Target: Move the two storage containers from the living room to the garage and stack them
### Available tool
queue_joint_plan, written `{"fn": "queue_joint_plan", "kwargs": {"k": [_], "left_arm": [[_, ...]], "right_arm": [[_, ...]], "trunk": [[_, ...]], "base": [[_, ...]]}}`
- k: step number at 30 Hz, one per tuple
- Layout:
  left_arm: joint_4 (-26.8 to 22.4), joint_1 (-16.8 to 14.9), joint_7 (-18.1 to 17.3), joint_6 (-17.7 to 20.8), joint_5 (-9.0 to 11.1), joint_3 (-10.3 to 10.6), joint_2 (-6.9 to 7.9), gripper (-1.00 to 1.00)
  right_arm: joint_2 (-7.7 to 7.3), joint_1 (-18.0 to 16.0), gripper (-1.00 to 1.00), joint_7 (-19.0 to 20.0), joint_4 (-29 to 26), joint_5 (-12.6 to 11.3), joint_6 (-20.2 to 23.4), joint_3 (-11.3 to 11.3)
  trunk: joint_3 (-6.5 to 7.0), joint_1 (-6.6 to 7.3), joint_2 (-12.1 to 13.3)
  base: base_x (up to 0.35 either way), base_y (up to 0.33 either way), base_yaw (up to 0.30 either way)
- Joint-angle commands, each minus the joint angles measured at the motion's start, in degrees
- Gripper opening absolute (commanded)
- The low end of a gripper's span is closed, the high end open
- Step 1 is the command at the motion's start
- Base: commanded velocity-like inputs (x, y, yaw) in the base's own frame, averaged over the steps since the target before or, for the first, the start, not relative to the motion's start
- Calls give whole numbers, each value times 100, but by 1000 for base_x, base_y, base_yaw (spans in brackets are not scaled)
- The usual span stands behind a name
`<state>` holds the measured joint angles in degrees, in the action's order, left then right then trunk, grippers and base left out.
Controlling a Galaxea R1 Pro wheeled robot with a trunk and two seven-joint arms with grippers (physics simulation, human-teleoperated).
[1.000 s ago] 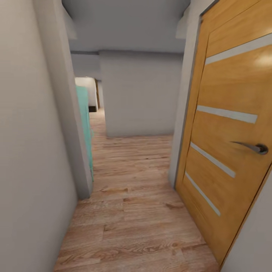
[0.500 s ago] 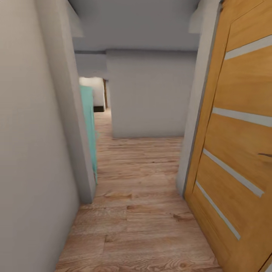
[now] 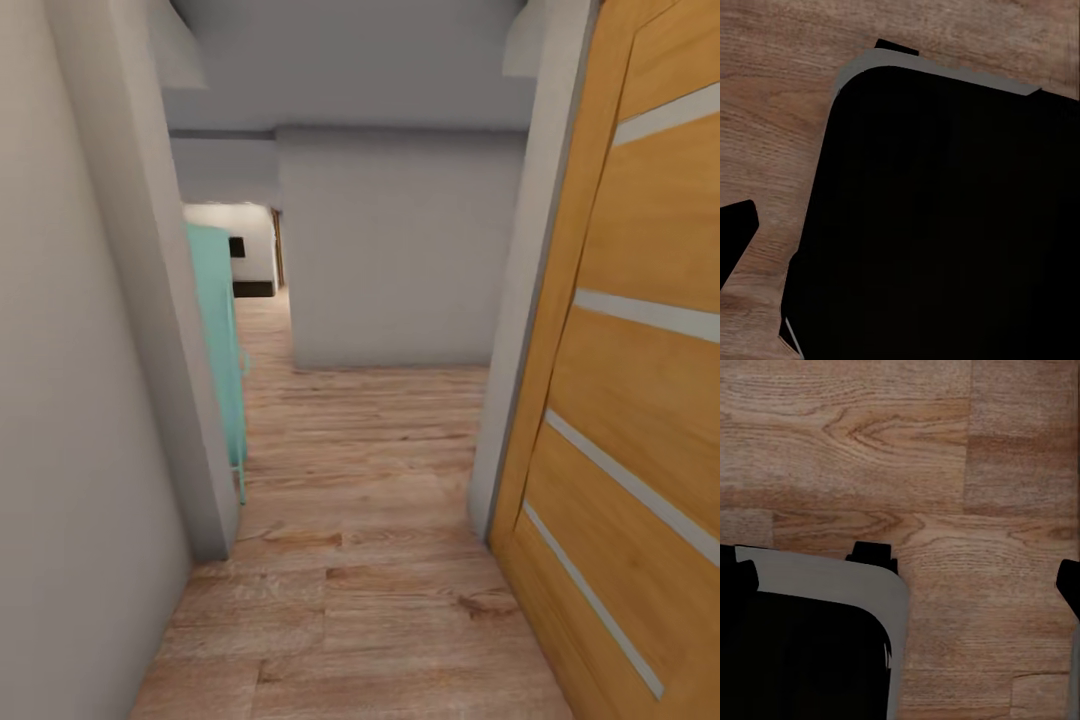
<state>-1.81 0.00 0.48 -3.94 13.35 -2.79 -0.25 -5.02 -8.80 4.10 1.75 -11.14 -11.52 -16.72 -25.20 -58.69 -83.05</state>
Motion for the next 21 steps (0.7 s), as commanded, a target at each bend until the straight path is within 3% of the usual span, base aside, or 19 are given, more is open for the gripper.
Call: {"fn": "queue_joint_plan", "kwargs": {"k": [1,21], "left_arm": [[-4,0,5,-12,9,-24,-2,100],[-4,0,5,-10,10,-20,-1,100]], "right_arm": [[0,-7,100,37,19,-60,-34,-33],[4,-7,100,-12,10,-47,-43,-54]], "trunk": [[-5,-3,-3],[-5,-3,-3]], "base": [[323,-97,0],[324,-33,0]]}}
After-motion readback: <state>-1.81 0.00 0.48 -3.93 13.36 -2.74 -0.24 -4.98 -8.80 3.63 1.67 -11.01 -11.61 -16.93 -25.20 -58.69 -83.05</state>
